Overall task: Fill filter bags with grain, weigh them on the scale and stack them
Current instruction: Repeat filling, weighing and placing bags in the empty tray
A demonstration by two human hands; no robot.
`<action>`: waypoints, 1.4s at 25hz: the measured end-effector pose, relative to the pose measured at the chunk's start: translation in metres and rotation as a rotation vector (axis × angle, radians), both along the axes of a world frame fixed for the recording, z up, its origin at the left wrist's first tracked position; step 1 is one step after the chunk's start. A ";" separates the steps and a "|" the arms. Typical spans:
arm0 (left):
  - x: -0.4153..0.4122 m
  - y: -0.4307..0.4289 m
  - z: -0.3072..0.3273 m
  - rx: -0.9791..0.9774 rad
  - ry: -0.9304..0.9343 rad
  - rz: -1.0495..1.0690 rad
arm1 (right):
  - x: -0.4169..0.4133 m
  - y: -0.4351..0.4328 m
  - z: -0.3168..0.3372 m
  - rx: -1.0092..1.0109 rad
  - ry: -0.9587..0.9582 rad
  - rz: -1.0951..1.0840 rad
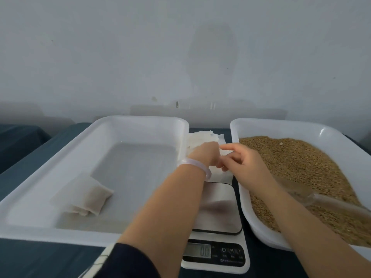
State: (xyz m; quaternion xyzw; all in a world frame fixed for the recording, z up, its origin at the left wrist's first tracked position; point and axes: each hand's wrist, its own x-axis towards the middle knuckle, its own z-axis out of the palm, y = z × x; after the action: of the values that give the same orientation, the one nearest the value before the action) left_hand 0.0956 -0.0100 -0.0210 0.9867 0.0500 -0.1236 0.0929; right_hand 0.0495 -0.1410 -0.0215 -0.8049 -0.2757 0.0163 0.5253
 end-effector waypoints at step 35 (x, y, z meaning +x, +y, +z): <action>-0.103 0.027 0.030 -0.940 -0.252 0.018 | 0.005 0.002 0.007 0.427 0.405 0.152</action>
State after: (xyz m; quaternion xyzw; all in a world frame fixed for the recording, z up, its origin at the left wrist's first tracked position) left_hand -0.0077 0.0170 0.0091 0.8448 -0.0142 -0.0115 0.5347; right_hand 0.0540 -0.1395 -0.0149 -0.6336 -0.2220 0.1577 0.7242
